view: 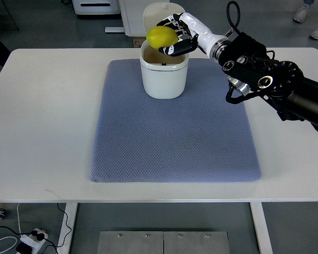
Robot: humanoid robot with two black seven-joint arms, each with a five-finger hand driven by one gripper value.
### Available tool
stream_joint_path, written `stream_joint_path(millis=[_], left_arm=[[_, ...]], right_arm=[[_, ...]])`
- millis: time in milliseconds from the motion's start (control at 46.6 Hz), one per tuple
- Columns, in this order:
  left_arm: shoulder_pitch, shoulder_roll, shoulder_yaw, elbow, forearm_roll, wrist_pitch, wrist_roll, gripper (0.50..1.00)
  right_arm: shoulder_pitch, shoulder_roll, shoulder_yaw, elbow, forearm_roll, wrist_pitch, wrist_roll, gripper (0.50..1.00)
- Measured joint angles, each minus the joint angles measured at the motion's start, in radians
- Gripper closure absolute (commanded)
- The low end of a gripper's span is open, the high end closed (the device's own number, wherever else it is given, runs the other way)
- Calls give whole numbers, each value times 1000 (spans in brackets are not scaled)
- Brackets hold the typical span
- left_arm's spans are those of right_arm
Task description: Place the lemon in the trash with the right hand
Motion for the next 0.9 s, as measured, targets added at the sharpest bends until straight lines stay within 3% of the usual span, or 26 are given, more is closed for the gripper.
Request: stream_joint_path(millis=[730,902], left_arm=[[0,0,0,0,0,0,0,500],[0,0,0,0,0,-1,0,500]], right_arm=[[18,-27,1,8,0,-2,3,500],[13,-100,3,88,0,0,14,500]])
